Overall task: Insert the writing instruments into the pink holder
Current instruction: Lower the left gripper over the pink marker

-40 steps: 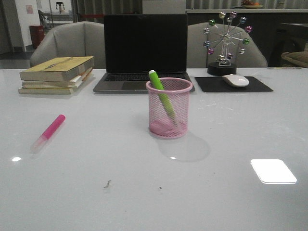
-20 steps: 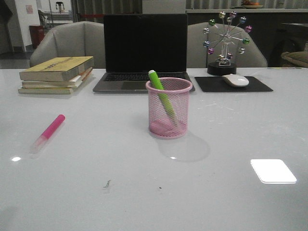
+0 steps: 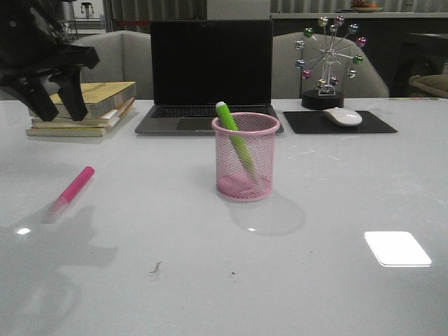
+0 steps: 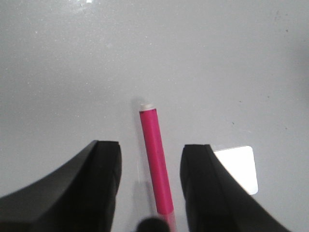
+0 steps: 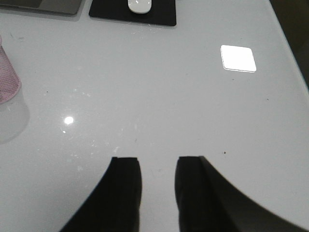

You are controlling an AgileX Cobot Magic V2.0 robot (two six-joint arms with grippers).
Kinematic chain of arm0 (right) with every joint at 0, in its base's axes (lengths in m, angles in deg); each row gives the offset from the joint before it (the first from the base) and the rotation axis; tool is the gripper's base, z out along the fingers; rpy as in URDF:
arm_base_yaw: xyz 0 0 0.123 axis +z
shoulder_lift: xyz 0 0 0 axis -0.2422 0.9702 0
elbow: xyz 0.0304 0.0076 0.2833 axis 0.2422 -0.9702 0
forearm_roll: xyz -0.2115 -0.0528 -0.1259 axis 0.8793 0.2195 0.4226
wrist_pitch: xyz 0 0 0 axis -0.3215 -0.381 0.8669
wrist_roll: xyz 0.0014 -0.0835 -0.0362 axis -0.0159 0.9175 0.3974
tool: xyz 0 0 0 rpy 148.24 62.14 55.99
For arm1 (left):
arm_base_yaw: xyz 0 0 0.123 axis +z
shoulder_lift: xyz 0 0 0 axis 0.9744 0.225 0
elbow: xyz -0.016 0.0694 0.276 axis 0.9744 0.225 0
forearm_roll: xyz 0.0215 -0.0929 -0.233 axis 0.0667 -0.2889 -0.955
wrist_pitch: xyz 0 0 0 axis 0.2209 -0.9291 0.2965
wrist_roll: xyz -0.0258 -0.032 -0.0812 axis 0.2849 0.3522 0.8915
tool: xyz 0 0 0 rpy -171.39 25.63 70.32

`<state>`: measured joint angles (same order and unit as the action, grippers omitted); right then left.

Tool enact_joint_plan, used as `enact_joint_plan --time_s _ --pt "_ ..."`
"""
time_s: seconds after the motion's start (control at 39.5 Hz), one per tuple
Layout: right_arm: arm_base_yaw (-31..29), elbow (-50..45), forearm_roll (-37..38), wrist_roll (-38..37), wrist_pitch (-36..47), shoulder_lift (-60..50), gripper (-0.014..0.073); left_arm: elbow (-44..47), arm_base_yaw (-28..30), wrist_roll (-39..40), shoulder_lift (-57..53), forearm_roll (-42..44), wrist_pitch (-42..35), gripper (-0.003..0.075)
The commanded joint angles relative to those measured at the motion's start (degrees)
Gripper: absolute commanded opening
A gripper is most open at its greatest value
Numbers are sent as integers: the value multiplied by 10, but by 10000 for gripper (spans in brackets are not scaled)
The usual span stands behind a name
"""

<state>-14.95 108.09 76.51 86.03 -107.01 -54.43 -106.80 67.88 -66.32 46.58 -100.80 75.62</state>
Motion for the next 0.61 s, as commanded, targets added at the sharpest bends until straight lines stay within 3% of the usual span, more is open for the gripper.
enact_joint_plan --time_s 0.0,0.58 --pt "-3 15 14 4 39 -1 325 -28 -4 4 -9 -14 -15 375" --pt "-3 15 15 4 38 -1 325 -31 -23 4 78 -22 -16 375"
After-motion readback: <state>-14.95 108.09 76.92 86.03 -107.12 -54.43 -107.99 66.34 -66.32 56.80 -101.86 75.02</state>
